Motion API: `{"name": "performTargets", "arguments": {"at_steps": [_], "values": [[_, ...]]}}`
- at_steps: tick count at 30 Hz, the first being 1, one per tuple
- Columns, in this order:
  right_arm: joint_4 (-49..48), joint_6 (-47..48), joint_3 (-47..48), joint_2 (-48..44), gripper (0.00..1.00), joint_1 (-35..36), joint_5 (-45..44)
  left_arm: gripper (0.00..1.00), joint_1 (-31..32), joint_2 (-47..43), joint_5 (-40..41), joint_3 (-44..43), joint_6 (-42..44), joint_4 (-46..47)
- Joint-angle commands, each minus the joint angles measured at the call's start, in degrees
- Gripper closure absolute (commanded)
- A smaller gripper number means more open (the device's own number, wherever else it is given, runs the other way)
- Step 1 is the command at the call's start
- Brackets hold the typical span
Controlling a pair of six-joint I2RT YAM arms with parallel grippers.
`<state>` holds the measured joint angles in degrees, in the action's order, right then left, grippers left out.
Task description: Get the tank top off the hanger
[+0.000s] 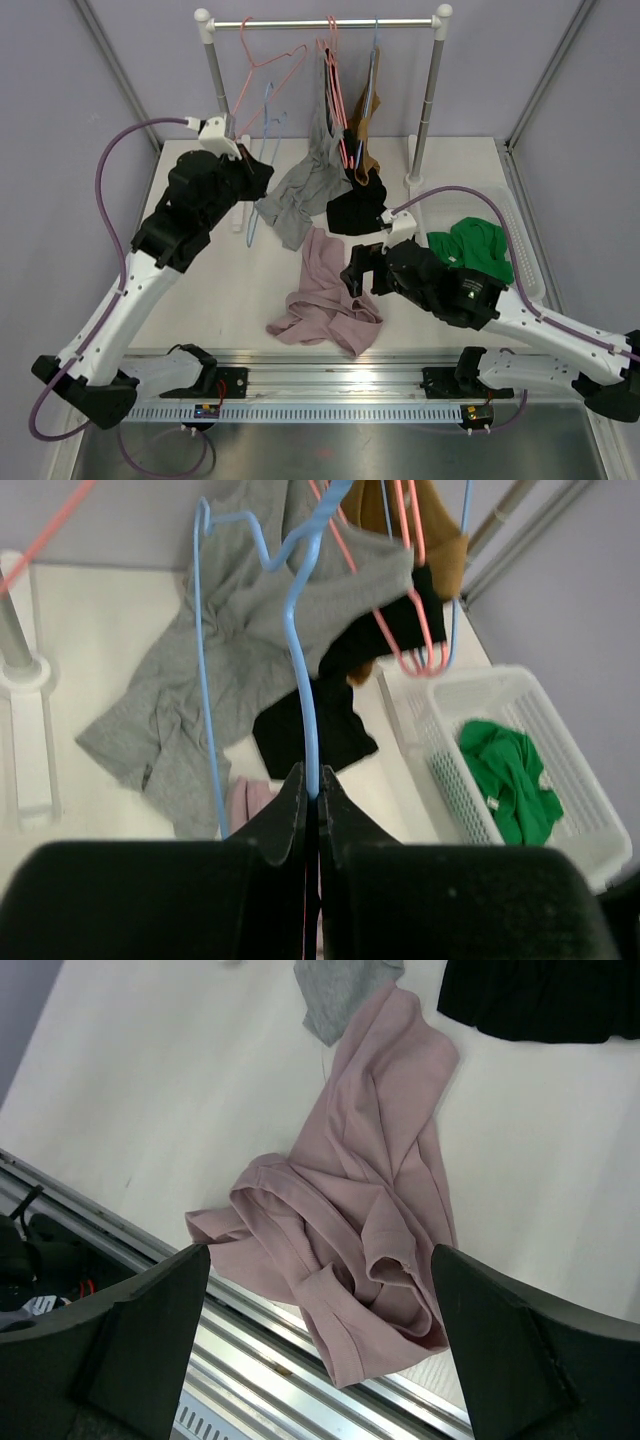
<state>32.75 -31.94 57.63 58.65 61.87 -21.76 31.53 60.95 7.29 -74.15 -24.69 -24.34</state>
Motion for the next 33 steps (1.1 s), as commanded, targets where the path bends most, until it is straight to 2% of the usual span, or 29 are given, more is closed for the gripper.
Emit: {"name": "performTargets", "arguments": {"at_steps": [1,5,10,15,22,28,29,30,32,33], "values": [[-1.9,-0.1,-2.2,-4.8,0.0,0.2,-2.2,1.0,-3.8,5.7,-4.8,-12.5,0.1,-2.1],[-3.3,0.7,-4.4,-7.7,0.01,0.3,-2.4,1.0,-8.1,16.8,-11.0,-23.8,0.1,-2.8],[-2.4,1.5,-4.5,-7.9,0.0,0.3,-2.5,1.0,-13.3,24.9,-20.2,-33.2,-1.6,0.5],[-2.6,2.1,-4.3,-7.7,0.0,0.2,-2.1,1.0,-16.7,34.5,-22.1,-43.3,-3.8,1.5],[-2.7,2.6,-4.7,-7.5,0.0,0.2,-0.7,1.0,-18.1,42.3,-22.0,-49.9,-6.0,0.1],[-3.0,3.6,-4.5,-6.6,0.0,0.2,3.5,0.99,-18.3,42.6,-22.0,-48.0,-8.4,0.6],[-3.2,3.7,-4.6,-6.4,0.01,0.2,4.3,0.97,-18.3,41.9,-22.0,-47.8,-8.8,0.7],[-3.2,3.8,-4.6,-6.3,0.01,0.2,4.7,0.87,-18.3,41.4,-22.1,-47.4,-8.9,0.8],[-3.8,4.3,-4.6,-5.1,0.0,0.2,6.0,0.79,-18.3,38.9,-22.3,-45.4,-9.2,1.3],[-3.7,4.6,-4.4,-4.3,0.01,0.2,6.0,0.7,-18.3,37.9,-22.6,-44.3,-9.4,2.4]]}}
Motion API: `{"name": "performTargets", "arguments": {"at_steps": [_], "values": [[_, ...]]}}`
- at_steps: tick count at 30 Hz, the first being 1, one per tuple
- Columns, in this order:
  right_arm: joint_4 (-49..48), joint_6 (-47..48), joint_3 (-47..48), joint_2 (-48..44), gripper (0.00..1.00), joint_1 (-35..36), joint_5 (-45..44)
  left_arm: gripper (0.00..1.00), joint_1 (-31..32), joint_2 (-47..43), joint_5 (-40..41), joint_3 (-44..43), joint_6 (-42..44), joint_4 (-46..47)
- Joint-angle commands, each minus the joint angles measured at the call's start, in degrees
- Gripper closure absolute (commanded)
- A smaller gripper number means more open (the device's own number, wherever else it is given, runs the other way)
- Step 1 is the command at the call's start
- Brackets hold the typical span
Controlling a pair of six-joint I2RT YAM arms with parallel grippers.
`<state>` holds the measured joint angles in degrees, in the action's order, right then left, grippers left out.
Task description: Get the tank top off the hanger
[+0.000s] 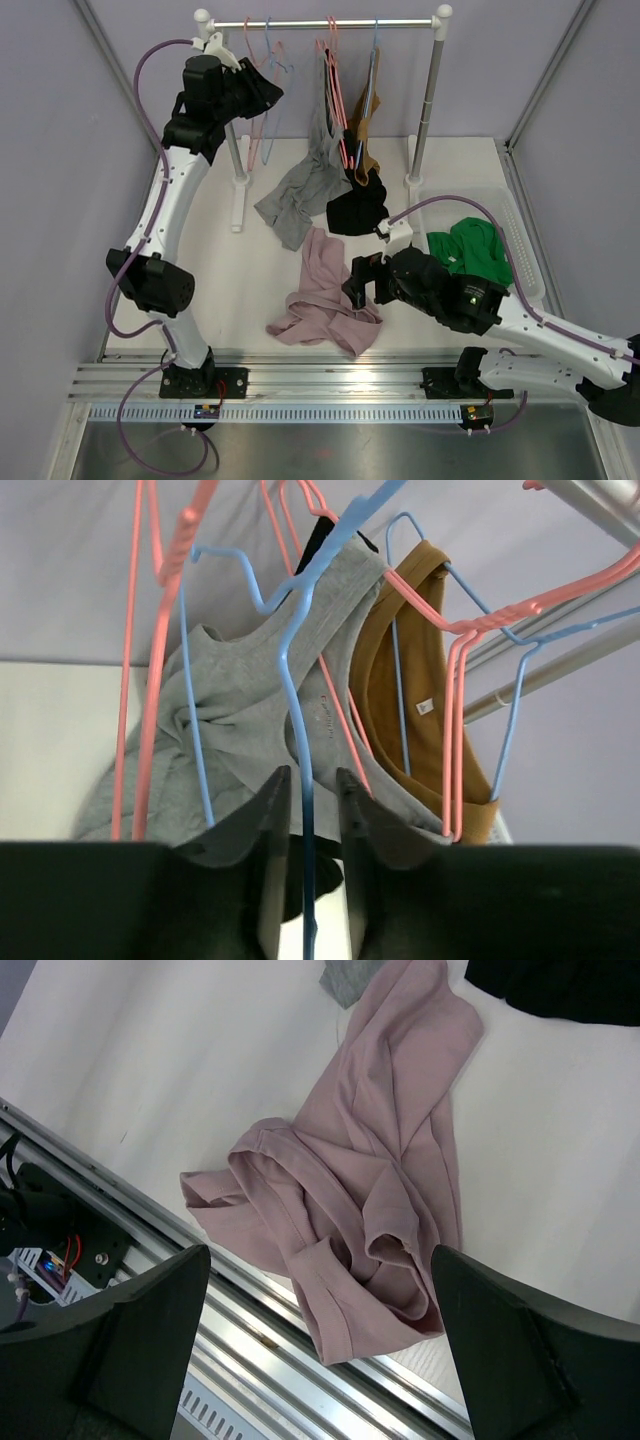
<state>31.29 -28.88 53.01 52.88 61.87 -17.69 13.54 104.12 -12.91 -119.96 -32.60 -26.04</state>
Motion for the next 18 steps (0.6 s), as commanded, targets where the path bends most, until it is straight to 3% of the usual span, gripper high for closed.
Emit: {"name": "performTargets", "arguments": {"at_steps": [1,5,6,9,18], "values": [[-2.4,2.0,0.4,3.3,0.0,0.2,2.1,0.64,-0.3,-6.6,-2.5,2.5,-1.6,4.7],[-2.6,4.1,2.7,10.7,0.01,0.2,2.6,0.39,-0.3,-12.8,-4.8,6.8,-2.6,6.0],[-2.7,4.6,3.1,12.3,0.01,0.2,2.7,0.02,-0.3,-15.8,-5.4,8.6,-2.8,5.7],[-4.1,6.2,4.7,20.6,0.0,0.3,3.1,0.01,-0.3,-20.8,-6.5,13.8,-3.5,4.9],[-5.5,10.2,12.4,42.5,0.01,0.3,3.6,0.01,-0.2,-47.4,-3.6,36.8,-3.5,6.8]]}}
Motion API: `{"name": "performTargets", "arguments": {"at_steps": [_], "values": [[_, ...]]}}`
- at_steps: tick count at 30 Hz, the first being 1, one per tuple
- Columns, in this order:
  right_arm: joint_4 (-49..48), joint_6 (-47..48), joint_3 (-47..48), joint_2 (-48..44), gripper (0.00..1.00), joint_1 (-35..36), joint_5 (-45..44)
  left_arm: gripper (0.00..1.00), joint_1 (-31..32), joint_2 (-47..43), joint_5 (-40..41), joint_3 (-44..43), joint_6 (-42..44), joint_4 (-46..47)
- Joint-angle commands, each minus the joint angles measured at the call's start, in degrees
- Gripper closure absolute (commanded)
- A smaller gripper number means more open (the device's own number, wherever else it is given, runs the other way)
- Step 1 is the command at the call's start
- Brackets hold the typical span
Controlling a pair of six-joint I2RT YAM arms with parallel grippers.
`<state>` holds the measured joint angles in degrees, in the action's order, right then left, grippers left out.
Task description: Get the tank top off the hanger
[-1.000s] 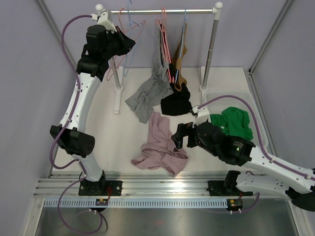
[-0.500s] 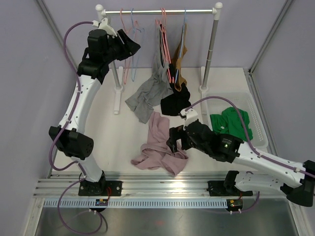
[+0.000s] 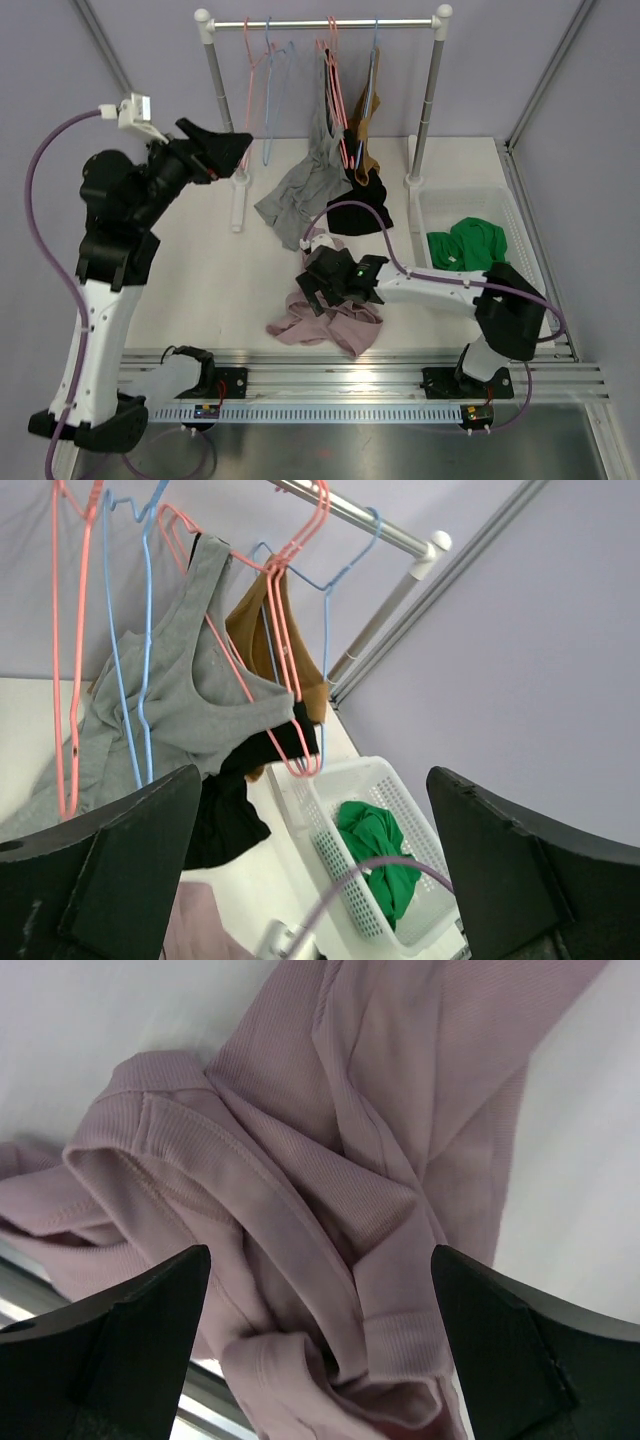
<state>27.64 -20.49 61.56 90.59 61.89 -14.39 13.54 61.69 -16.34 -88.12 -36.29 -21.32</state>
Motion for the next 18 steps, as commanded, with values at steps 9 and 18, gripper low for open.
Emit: {"name": "performTargets", "arguments": {"at_steps": [9,18], "values": [[-1.3,1.3,6.1,16.0,0.35,0.3,5.3,0.01,-0.2,-19.0,5.4,12.8,9.4,-12.4],[0.9,0.8,5.5,3.7,1.0,0.3,-0.7,0.01,-0.3,-27.9,4.9,24.8,15.0,-14.9]]}}
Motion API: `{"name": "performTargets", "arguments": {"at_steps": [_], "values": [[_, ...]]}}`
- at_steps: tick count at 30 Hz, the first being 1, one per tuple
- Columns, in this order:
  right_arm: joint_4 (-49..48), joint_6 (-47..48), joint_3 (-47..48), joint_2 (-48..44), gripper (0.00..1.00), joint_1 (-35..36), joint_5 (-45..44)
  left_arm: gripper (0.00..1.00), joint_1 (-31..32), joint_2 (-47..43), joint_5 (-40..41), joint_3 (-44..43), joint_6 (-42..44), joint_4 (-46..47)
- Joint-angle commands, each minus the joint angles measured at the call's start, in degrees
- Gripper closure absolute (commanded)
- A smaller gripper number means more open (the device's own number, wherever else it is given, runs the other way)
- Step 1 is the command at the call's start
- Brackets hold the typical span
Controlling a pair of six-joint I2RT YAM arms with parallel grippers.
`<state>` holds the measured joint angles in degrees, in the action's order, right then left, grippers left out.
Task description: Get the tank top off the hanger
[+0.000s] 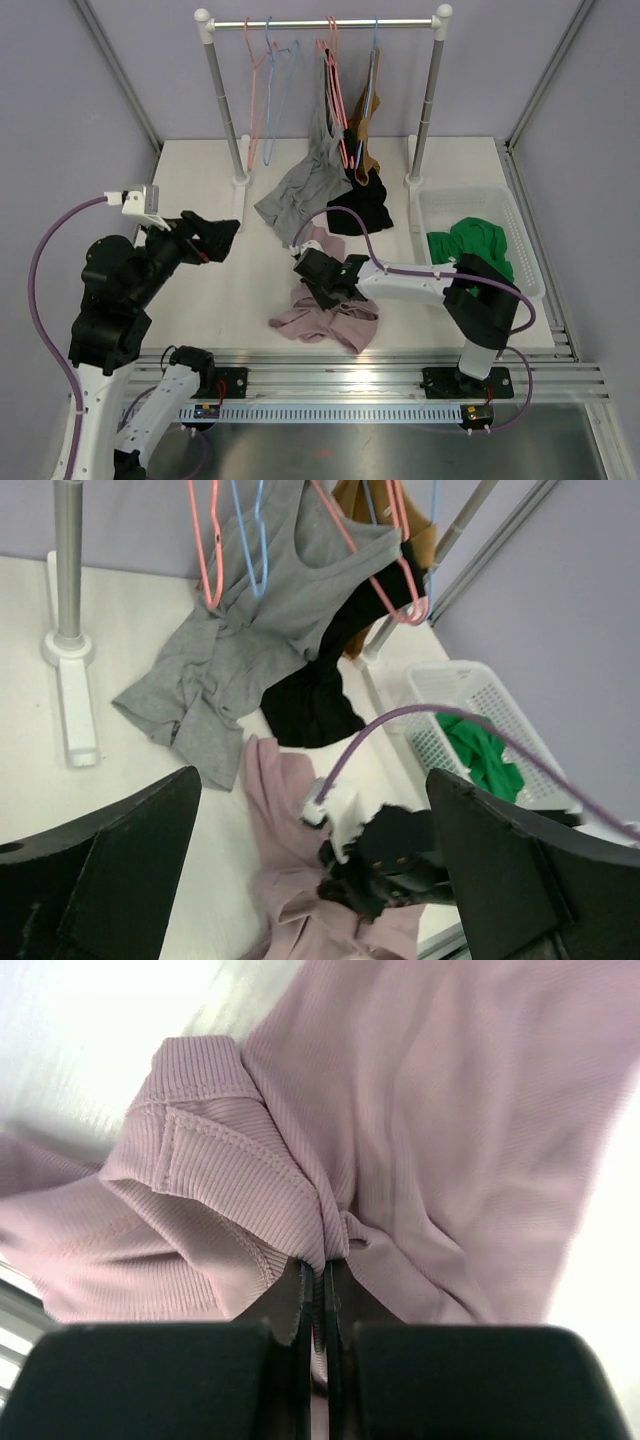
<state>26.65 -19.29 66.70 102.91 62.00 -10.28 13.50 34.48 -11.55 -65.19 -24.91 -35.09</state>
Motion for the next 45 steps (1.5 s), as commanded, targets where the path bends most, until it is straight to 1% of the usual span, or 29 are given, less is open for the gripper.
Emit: {"name": "performTargets", "arguments": {"at_steps": [1,4,5,6,8,10,12,16,18,19,21,22,25,26,27,29,30,31,32,33,34,35,36,37,38,39,40,43,45], "values": [[2.8,-0.8,0.4,-10.6,1.0,0.1,-8.3,0.01,-0.1,-1.5,0.1,3.9,4.7,-1.4],[6.5,-2.1,0.9,-18.1,1.0,0.1,-13.8,0.01,-0.1,-3.2,1.4,8.0,6.6,-0.2],[9.4,-2.2,2.4,-19.6,1.0,0.1,-15.1,0.01,-0.1,-4.7,1.2,11.6,8.5,1.9],[11.0,-2.1,3.3,-22.2,1.0,0.1,-16.4,0.01,-0.2,-5.3,1.7,13.3,9.2,2.8],[16.3,-2.1,7.0,-24.4,1.0,0.1,-20.7,0.01,-0.2,-6.7,2.7,17.9,9.9,5.0],[21.4,-1.6,11.3,-27.2,1.0,0.0,-25.3,0.01,-0.2,-6.7,3.6,19.3,10.5,5.4],[24.8,-1.1,14.9,-29.3,1.0,-0.5,-27.9,0.01,-0.2,-5.3,6.0,18.3,10.7,3.7],[32.9,0.8,26.9,-31.5,1.0,-2.3,-34.3,0.01,-0.2,-3.9,8.5,18.4,10.8,2.1],[35.0,3.1,31.4,-31.8,1.0,-5.5,-35.7,0.01,-0.2,-3.9,9.1,18.4,10.8,2.0],[36.9,4.0,36.1,-31.7,1.0,-6.8,-36.1,0.01,-0.2,-4.0,9.2,18.5,10.7,2.0],[38.6,6.8,40.5,-30.8,1.0,-12.2,-37.3,0.01,-0.2,-4.7,9.7,18.7,10.6,2.2],[40.0,7.8,44.5,-30.5,1.0,-14.5,-37.3,0.01,-0.2,-5.0,10.1,18.9,10.2,2.3],[40.3,11.6,49.6,-29.2,1.0,-21.6,-38.9,0.01,-0.2,-6.3,11.3,19.3,8.9,2.7],[40.1,12.3,50.1,-28.6,1.0,-23.5,-38.8,0.01,-0.2,-6.4,13.2,19.3,8.6,2.6],[39.7,13.7,50.5,-28.2,1.0,-28.2,-37.1,0.01,-0.2,-6.6,13.6,19.4,8.3,2.7],[38.1,14.1,49.3,-27.4,1.0,-33.5,-34.9,0.01,-0.3,-7.0,13.8,19.4,7.9,2.6],[37.6,14.3,48.4,-27.1,1.0,-36.1,-32.0,0.01,-0.2,-6.9,13.7,19.3,7.9,2.6],[36.2,14.1,45.6,-26.7,1.0,-41.3,-30.4,0.01,-0.2,-6.9,13.7,19.3,8.1,2.3],[35.1,13.5,43.7,-26.1,1.0,-43.3,-28.9,0.01,-0.2,-6.7,13.7,19.2,8.2,2.3],[33.8,13.2,41.6,-25.9,1.0,-45.2,-25.4,0.01,-0.2,-6.6,13.4,19.1,8.2,2.4],[30.9,12.6,36.8,-25.7,0.97,-47.0,-23.6,0.01,-0.2,-6.6,13.0,19.2,8.3,2.3],[29.4,11.3,34.2,-25.3,0.91,-48.7,-22.3,0.01,-0.3,-6.4,12.1,19.1,8.3,2.4],[28.2,10.4,31.8,-25.0,0.73,-49.0,-21.1,0.01,-0.3,-6.2,11.8,19.0,8.2,2.6],[26.3,9.7,27.8,-24.9,0.66,-49.0,-20.3,0.01,-0.2,-5.8,10.2,19.0,8.1,2.8],[25.7,9.0,26.5,-24.5,0.6,-49.1,-19.5,0.01,-0.3,-5.7,8.5,18.7,7.9,2.9],[25.4,7.5,25.4,-23.8,0.43,-49.0,-18.8,0.01,-0.3,-5.0,7.4,18.3,7.8,3.2],[25.0,7.0,23.8,-23.6,0.36,-49.1,-18.7,0.01,-0.3,-4.7,6.6,18.0,7.2,3.6],[25.3,5.3,22.9,-22.8,0.17,-49.1,-18.5,0.01,-0.2,-3.1,3.6,15.9,6.4,3.8],[24.9,5.0,22.5,-23.7,0.16,-49.0,-17.7,0.01,-0.2,-2.4,2.3,14.6,5.8,3.9]]}}
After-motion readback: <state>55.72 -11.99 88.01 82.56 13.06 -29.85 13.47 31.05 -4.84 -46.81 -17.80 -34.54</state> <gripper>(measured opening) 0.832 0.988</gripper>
